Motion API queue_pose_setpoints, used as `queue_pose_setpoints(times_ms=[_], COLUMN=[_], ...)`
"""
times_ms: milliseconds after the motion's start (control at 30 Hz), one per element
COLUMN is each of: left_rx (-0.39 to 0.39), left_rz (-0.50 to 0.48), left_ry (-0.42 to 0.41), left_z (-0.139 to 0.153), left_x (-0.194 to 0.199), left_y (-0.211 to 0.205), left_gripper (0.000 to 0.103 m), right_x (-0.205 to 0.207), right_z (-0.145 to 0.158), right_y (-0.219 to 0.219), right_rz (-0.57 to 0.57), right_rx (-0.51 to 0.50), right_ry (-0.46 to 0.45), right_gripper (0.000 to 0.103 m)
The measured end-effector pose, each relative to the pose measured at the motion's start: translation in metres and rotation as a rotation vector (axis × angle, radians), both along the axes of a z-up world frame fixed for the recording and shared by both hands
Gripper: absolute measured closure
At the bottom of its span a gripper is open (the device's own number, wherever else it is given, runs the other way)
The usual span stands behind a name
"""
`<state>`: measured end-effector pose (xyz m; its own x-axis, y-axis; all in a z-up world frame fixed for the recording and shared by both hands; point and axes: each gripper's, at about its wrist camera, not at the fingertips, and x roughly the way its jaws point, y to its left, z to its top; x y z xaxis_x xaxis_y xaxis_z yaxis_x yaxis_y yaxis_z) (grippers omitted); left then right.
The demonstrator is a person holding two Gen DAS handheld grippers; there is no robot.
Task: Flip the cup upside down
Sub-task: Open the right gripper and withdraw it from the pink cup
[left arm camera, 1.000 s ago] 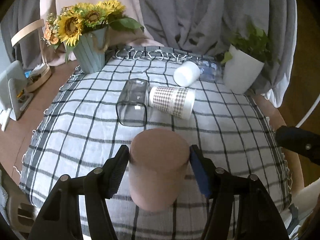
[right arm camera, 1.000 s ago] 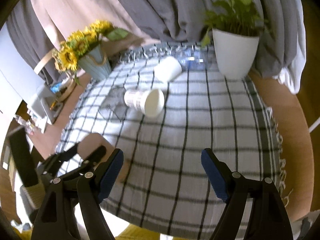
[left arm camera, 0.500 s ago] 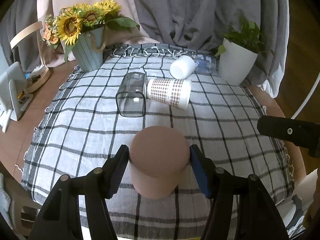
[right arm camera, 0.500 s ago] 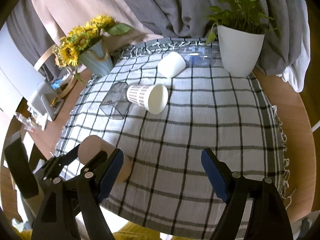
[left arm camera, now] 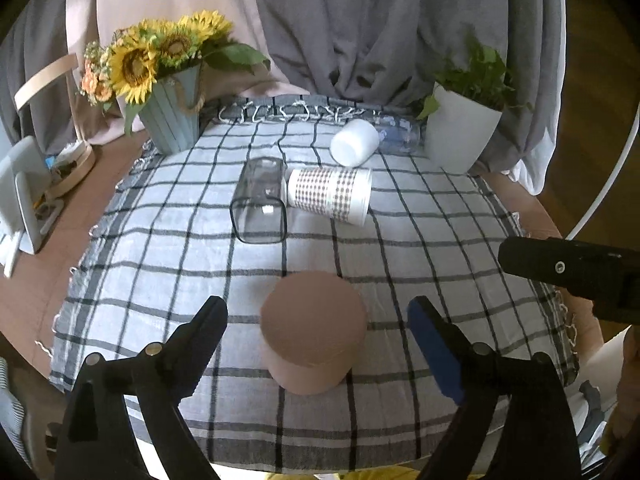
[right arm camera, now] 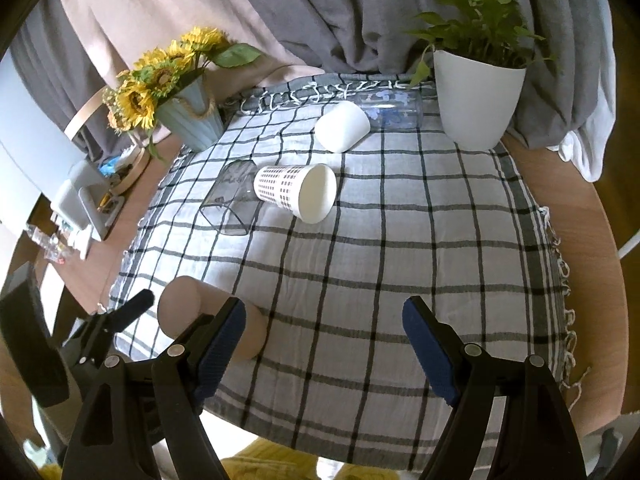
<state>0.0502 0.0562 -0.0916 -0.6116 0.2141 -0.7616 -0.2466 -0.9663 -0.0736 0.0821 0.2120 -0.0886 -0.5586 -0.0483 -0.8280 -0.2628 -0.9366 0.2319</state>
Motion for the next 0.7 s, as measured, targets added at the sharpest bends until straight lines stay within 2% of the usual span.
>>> queue_pose_setpoints(times_ms=[67, 133, 367, 567, 700], left_rx=[0.012, 0.009, -0.021, -0.054, -0.046], left_rz=[0.008, 0.039, 0.105, 0.1, 0.088], left_ry=[0.006, 0.026, 0.073, 0.138, 0.156], left_z=[0.01, 0.022, 0.05, 0.066, 0.073], left_x=[0.0, -0.001, -0.008, -0.005, -0.004], left_y=[-0.006, -0.015, -0.043, -0.07, -0.09], left_gripper=[0.003, 0.0, 0.0, 0.0, 0.0], right_x=[0.004, 0.008, 0.02, 0.024, 0.024], right_z=[0.007, 0.013, 0.041, 0.057, 0.061], right_y=[0.0, -0.002, -0.021, -0.051, -0.071], right_rz=[-0.029, -0.057, -0.144, -0.177, -0.189], right_rx=[-0.004, -0.01, 0.024, 0.064, 0.076], right_ry=[0.009, 0.024, 0.104, 0.163, 0.183], right_gripper=[0.022, 0.018, 0.013, 0.012, 0.011])
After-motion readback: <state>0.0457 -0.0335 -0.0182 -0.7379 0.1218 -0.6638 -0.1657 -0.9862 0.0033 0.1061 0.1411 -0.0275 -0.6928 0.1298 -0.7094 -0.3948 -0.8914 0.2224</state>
